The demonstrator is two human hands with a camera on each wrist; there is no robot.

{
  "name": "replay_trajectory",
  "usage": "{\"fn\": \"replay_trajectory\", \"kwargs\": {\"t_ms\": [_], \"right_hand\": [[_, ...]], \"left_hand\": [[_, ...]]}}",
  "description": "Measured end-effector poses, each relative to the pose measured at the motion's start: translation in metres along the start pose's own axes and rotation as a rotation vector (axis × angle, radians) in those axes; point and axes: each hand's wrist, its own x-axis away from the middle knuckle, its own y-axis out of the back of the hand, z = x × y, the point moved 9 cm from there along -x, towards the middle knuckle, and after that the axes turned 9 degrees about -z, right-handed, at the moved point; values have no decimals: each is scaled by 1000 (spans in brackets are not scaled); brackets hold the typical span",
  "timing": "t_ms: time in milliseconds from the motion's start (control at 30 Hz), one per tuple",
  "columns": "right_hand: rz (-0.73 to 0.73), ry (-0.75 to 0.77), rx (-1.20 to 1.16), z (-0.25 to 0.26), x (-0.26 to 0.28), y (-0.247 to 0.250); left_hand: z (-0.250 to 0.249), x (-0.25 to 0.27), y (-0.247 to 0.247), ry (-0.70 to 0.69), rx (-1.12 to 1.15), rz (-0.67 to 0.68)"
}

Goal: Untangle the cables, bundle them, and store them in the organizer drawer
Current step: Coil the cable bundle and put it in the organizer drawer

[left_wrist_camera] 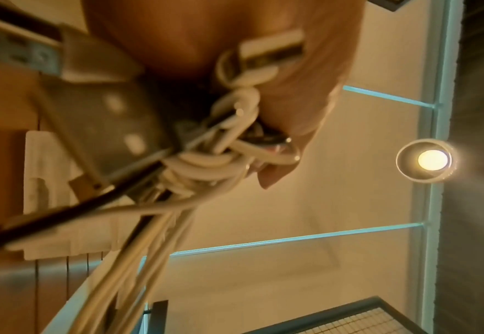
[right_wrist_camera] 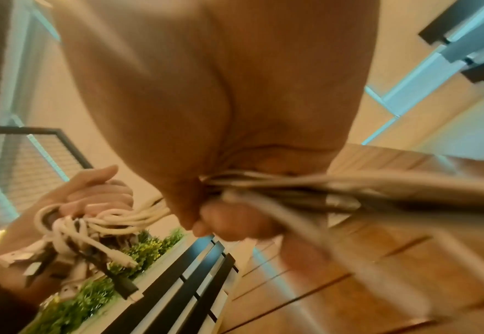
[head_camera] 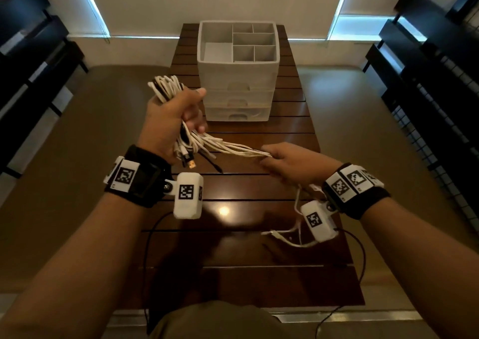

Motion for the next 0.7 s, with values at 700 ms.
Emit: {"fn": "replay_trajectory", "kwargs": {"t_ms": [700], "right_hand": [[-137,8,611,-18,-2,65]], "left_hand": [[59,2,-53,-126,-415,11]]}}
